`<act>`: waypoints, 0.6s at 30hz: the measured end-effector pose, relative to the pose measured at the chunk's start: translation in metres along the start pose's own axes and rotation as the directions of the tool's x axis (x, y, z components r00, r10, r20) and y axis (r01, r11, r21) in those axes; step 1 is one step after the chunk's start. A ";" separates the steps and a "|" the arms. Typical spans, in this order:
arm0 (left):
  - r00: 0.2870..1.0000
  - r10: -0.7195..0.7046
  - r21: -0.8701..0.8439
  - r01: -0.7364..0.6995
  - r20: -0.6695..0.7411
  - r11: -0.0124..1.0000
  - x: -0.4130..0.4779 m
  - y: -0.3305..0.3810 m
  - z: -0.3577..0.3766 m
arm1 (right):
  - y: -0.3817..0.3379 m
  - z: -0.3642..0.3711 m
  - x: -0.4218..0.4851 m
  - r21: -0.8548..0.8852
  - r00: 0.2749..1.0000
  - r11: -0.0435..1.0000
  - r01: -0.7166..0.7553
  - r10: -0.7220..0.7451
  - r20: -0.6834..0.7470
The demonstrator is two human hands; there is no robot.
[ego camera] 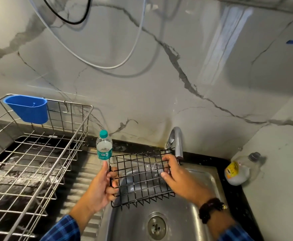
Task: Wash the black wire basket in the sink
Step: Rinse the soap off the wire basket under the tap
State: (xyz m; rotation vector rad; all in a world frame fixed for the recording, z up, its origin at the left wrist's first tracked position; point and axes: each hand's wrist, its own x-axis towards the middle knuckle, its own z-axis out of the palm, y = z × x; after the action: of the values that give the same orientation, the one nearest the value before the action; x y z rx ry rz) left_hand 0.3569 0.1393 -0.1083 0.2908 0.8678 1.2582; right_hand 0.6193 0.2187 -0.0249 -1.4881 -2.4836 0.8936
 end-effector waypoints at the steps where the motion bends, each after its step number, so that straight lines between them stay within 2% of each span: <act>1: 0.999 0.024 0.046 -0.022 -0.037 0.999 -0.003 0.003 0.003 | 0.000 0.007 0.001 -0.027 0.998 1.000 -0.008 0.006 -0.066; 3: 0.995 0.067 0.102 -0.059 -0.073 0.993 -0.007 0.005 0.010 | -0.003 0.021 0.001 -0.070 0.969 0.996 -0.062 0.043 -0.244; 5: 0.991 0.105 0.158 -0.090 -0.088 0.983 -0.010 0.007 0.019 | -0.004 0.032 0.005 -0.200 0.911 0.968 -0.152 0.059 -0.408; 7: 0.985 0.149 0.239 -0.124 -0.090 0.963 -0.011 0.009 0.026 | -0.002 0.039 0.007 -0.262 0.871 0.935 -0.240 0.089 -0.483; 9: 0.983 0.169 0.282 -0.144 -0.068 0.949 -0.012 0.011 0.029 | 0.002 0.040 0.005 -0.201 0.855 0.942 -0.268 0.137 -0.500; 12: 0.987 0.153 0.302 -0.132 -0.046 0.944 -0.015 0.014 0.029 | 0.013 0.036 0.003 -0.080 0.905 0.985 -0.155 0.109 -0.411; 15: 0.988 0.148 0.339 -0.123 -0.048 0.933 -0.015 0.012 0.021 | 0.021 0.030 0.000 -0.093 0.927 0.993 -0.077 0.037 -0.372; 17: 0.986 0.156 0.405 -0.124 -0.048 0.906 -0.015 0.012 0.017 | 0.019 0.027 -0.006 0.031 0.899 0.999 -0.020 0.031 -0.436; 18: 0.986 0.161 0.447 -0.122 -0.051 0.886 -0.016 0.011 0.016 | 0.016 0.028 -0.008 0.137 0.856 0.990 0.021 0.053 -0.513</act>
State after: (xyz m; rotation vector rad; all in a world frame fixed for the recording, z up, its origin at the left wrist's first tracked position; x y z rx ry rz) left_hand 0.3599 0.1328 -0.0839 0.6781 1.2268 1.2028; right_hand 0.6254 0.2051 -0.0549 -1.4655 -1.9795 0.5520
